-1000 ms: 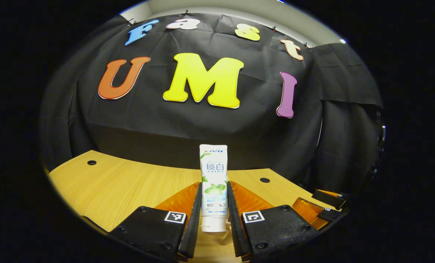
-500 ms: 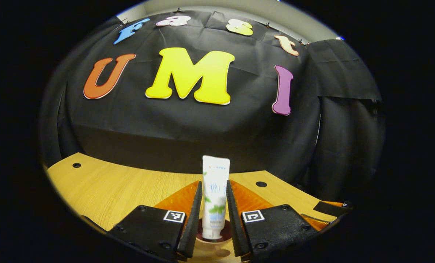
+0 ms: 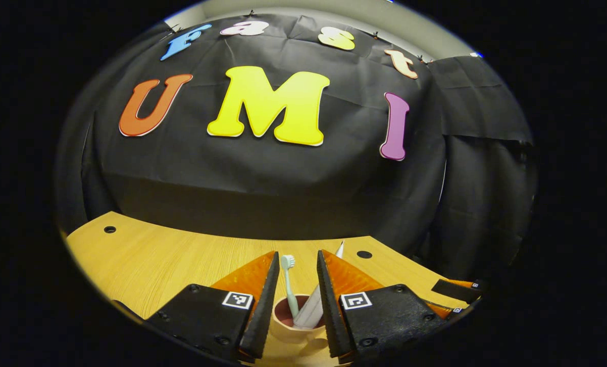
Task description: Put the toothbrush and toothpaste on the desktop into the cup, then pick up the cup and place it on the coaster on the desktop.
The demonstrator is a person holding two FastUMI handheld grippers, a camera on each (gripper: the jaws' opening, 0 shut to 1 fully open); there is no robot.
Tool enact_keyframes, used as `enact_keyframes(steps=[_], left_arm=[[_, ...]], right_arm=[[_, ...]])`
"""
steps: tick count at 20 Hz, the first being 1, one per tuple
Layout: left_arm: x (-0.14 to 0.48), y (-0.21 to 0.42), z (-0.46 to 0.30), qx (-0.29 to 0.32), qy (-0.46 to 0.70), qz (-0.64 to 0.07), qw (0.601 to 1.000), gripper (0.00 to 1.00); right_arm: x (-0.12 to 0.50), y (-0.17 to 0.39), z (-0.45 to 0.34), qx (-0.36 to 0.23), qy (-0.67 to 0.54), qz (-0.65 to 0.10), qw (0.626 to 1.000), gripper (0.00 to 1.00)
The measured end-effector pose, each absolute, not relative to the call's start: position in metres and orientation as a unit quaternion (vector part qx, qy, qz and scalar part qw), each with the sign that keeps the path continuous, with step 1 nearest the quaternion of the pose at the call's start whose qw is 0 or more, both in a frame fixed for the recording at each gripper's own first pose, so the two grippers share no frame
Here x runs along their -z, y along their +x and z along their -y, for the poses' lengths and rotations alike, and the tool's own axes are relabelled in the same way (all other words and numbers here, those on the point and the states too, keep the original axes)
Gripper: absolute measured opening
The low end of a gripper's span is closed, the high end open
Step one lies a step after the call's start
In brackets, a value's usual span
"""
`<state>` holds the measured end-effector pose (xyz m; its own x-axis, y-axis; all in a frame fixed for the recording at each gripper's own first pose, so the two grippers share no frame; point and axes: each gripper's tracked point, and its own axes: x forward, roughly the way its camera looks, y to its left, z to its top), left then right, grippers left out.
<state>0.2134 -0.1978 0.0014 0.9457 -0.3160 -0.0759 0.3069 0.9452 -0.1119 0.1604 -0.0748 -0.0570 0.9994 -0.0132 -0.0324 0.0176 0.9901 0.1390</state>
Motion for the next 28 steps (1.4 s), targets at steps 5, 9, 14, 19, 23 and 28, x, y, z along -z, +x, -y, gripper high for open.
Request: enact_keyframes(steps=[5, 9, 14, 19, 23, 28], left_arm=[[-0.006, 0.193, 0.183, 0.172, -0.056, -0.043, 0.983, 0.7], [-0.008, 0.172, 0.169, 0.167, -0.023, -0.037, 0.985, 0.81], [-0.016, 0.141, 0.147, 0.161, 0.004, -0.008, 0.987, 0.83], [-0.015, 0.114, 0.121, 0.146, 0.015, 0.003, 0.989, 0.83], [-0.015, 0.086, 0.1, 0.131, 0.017, 0.022, 0.991, 0.83], [-0.007, 0.046, 0.074, 0.121, 0.007, 0.032, 0.992, 0.83]], right_arm=[[0.034, 0.154, 0.065, 0.021, 0.006, 0.015, 1.0, 0.96], [0.017, 0.155, 0.054, 0.03, -0.015, 0.006, 0.999, 0.96], [-0.006, 0.166, 0.03, -0.001, 0.017, -0.028, 0.999, 0.95], [-0.026, 0.178, 0.006, -0.033, 0.043, -0.091, 0.994, 0.95], [-0.033, 0.189, -0.008, -0.039, 0.014, -0.152, 0.987, 0.95], [-0.02, 0.198, -0.034, -0.044, -0.024, -0.245, 0.968, 0.94]])
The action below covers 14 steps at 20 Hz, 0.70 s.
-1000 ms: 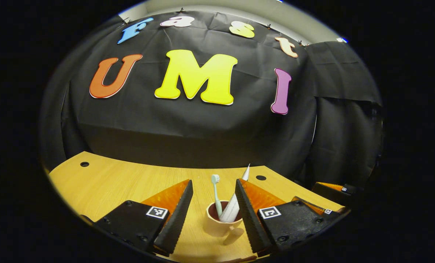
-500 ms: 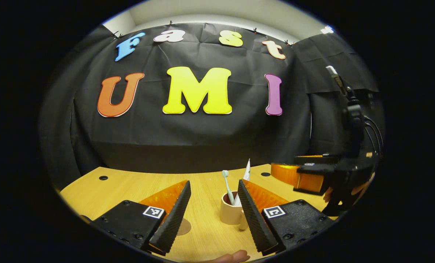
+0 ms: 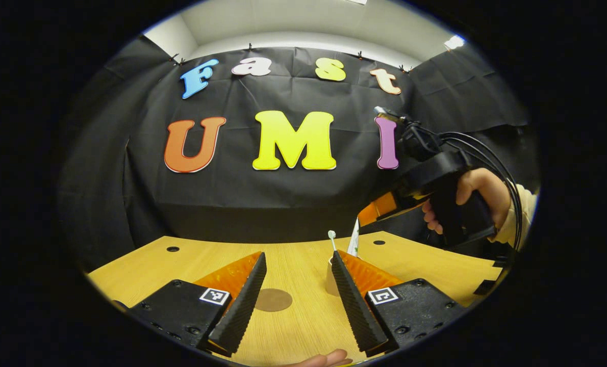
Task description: Put the toothbrush and toothpaste on the desktop into the cup, then pick up the cup and place it on the coaster on the desktop.
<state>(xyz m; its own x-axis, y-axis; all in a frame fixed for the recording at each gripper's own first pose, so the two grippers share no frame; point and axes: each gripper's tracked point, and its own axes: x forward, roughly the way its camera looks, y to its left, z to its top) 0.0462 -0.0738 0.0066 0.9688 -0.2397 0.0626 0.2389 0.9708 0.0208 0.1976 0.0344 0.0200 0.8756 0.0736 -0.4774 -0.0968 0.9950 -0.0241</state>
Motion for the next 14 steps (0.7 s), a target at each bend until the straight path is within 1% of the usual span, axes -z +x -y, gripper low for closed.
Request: enact_keyframes(steps=[3, 5, 8, 10, 12, 14], left_arm=[[0.0, 0.025, 0.057, 0.112, 0.011, 0.038, 0.993, 0.83], [0.003, 0.013, 0.048, 0.11, 0.016, 0.038, 0.993, 0.83], [0.006, -0.005, 0.036, 0.11, 0.019, 0.043, 0.993, 0.83], [0.007, -0.013, 0.032, 0.114, 0.019, 0.049, 0.992, 0.83], [0.008, -0.019, 0.028, 0.116, 0.02, 0.057, 0.991, 0.83], [0.013, -0.022, 0.026, 0.12, 0.02, 0.058, 0.991, 0.83]], right_arm=[[0.009, 0.192, -0.058, -0.052, -0.006, -0.329, 0.943, 0.94], [0.037, 0.188, -0.069, -0.045, -0.004, -0.39, 0.92, 0.94], [0.068, 0.18, -0.084, -0.028, 0.026, -0.459, 0.887, 0.94], [0.086, 0.177, -0.085, -0.01, 0.025, -0.498, 0.867, 0.94], [0.098, 0.179, -0.075, 0.027, 0.02, -0.522, 0.852, 0.94], [0.11, 0.173, -0.072, 0.044, 0.032, -0.558, 0.828, 0.91]])
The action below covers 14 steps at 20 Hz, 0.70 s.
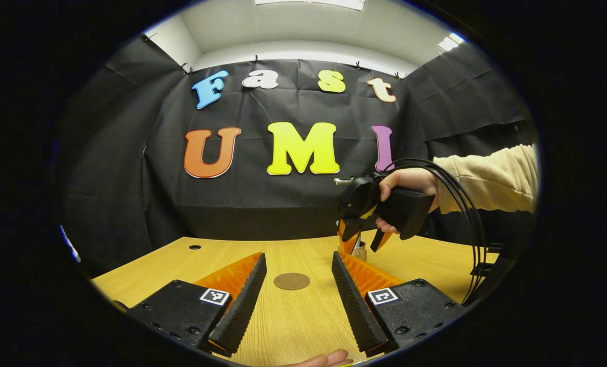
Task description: Put the toothbrush and toothpaste on the desktop into the cup, then pick up the cup and place it on the coaster on the desktop.
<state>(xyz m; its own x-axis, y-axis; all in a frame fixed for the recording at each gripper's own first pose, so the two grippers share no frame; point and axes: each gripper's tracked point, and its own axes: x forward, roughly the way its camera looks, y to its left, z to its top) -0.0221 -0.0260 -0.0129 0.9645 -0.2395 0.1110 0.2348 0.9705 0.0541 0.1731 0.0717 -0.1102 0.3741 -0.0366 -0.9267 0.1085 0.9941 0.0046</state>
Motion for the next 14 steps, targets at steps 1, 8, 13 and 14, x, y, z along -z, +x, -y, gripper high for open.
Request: enact_keyframes(steps=[1, 8, 13, 14], left_arm=[[0.015, -0.022, 0.027, 0.122, 0.019, 0.057, 0.991, 0.83], [0.038, -0.014, 0.023, 0.127, 0.008, 0.031, 0.991, 0.83], [0.047, -0.011, 0.016, 0.119, 0.0, 0.019, 0.993, 0.83], [0.047, -0.01, 0.015, 0.116, 0.004, 0.02, 0.993, 0.83]], right_arm=[[0.113, 0.174, -0.072, 0.049, 0.045, -0.571, 0.818, 0.9], [0.143, 0.182, -0.064, 0.065, 0.04, -0.61, 0.789, 0.67], [0.151, 0.179, -0.074, 0.049, 0.032, -0.626, 0.778, 0.37], [0.154, 0.18, -0.074, 0.046, 0.028, -0.624, 0.78, 0.27]])
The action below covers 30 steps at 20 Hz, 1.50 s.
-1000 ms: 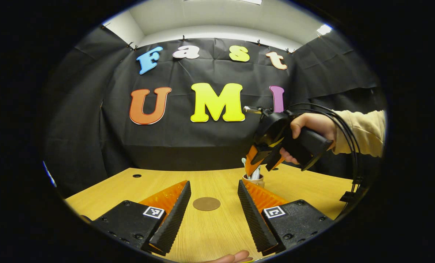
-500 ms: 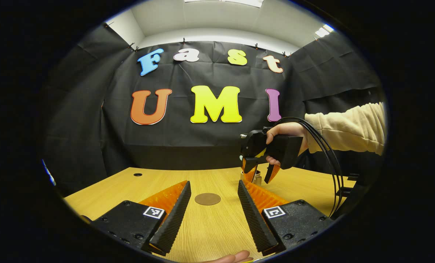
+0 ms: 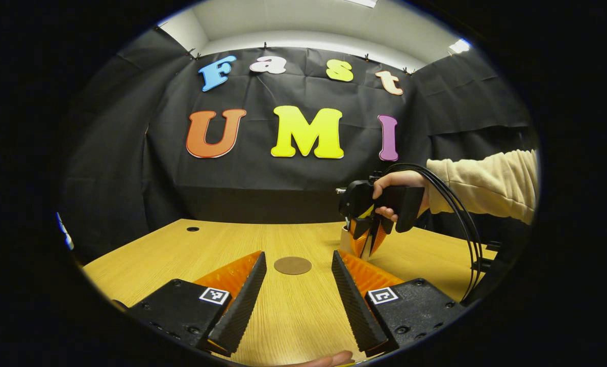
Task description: Put the toothbrush and toothpaste on the desktop into the cup, then pick up the cup and place it on the coaster on the desktop.
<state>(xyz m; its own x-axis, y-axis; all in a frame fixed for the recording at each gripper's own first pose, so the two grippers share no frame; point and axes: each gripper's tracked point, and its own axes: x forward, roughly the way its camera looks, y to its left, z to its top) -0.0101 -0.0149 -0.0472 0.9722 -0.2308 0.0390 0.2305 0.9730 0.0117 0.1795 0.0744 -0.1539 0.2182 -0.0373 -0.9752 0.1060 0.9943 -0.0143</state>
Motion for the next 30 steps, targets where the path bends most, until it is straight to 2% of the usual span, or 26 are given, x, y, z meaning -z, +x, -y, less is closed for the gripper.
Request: enact_keyframes(steps=[4, 8, 24, 30], left_arm=[[0.05, -0.01, 0.014, 0.115, 0.005, 0.024, 0.993, 0.83], [0.051, -0.011, 0.017, 0.118, 0.008, 0.025, 0.993, 0.83], [0.06, -0.024, 0.018, 0.142, 0.01, 0.042, 0.989, 0.83], [0.065, -0.018, -0.016, 0.109, 0.008, 0.039, 0.993, 0.83]], right_arm=[[0.149, 0.181, -0.074, 0.039, 0.027, -0.613, 0.789, 0.25], [0.15, 0.18, -0.074, 0.034, 0.011, -0.607, 0.794, 0.19], [0.152, 0.188, -0.073, -0.041, -0.037, -0.575, 0.816, 0.19], [0.152, 0.192, -0.071, -0.079, -0.064, -0.579, 0.809, 0.19]])
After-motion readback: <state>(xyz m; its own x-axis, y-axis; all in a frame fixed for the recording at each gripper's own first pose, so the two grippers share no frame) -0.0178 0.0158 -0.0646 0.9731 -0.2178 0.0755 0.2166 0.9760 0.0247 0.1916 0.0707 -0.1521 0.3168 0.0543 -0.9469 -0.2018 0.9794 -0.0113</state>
